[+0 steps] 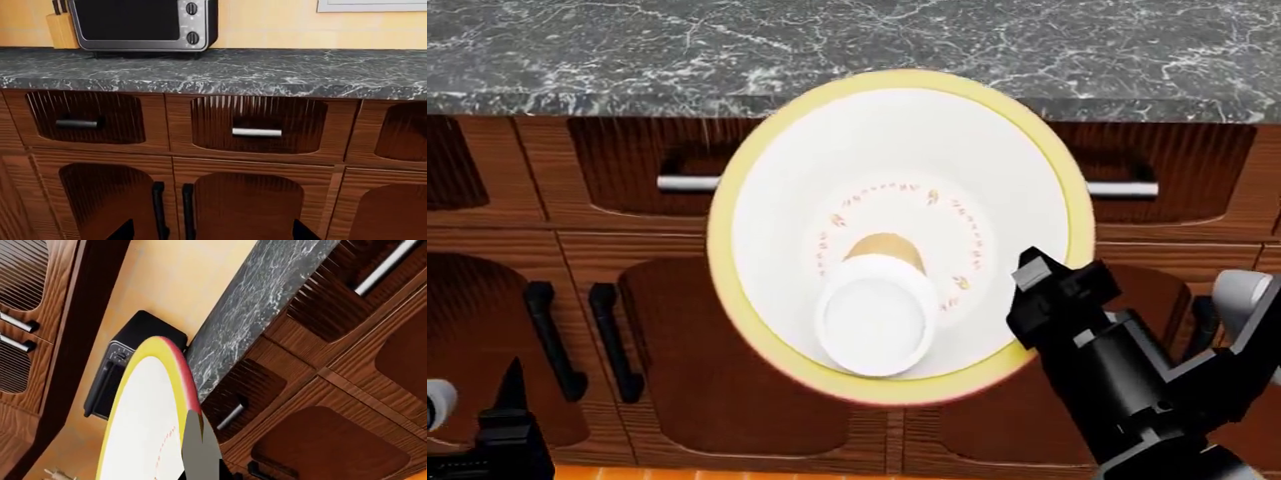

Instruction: Place the cup inside the bowl on the dining table and move the bowl to any counter.

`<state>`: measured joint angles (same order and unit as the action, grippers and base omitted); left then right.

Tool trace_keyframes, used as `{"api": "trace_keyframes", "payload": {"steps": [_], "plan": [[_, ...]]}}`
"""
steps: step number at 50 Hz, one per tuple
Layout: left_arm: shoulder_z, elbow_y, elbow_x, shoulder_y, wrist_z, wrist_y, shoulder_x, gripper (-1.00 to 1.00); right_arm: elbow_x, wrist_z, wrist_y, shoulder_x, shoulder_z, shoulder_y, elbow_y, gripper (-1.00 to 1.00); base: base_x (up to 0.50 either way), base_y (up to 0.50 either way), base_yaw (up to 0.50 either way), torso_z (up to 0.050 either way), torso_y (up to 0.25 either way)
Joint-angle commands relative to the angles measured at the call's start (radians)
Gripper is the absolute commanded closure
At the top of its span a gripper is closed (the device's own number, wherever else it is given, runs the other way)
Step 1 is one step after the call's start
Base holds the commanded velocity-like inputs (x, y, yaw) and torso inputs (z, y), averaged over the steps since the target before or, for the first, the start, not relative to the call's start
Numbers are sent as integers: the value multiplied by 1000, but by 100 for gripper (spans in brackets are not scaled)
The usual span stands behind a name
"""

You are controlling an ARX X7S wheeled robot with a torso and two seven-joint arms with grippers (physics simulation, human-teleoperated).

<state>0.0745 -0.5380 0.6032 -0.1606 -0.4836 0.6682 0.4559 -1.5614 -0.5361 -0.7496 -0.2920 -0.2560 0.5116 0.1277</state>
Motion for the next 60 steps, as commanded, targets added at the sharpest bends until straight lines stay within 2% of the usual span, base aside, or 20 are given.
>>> {"api": "trace_keyframes", "payload": {"steps": [1,38,60], "plan": [[-1,2,-1,-4,3,-8,-9,-100,1,21,11,0,-5,2,5,100,500,2,0,0,0],[-9,2,12,8,3,-19,4,-100,-2,4,24,-12,9,6,10,100,500,1,0,0,2],[-5,6,14,4,0,-22,5,-100,-1,-15,42,-21,5,-1,15,100,501,-193,0,0,1]]}}
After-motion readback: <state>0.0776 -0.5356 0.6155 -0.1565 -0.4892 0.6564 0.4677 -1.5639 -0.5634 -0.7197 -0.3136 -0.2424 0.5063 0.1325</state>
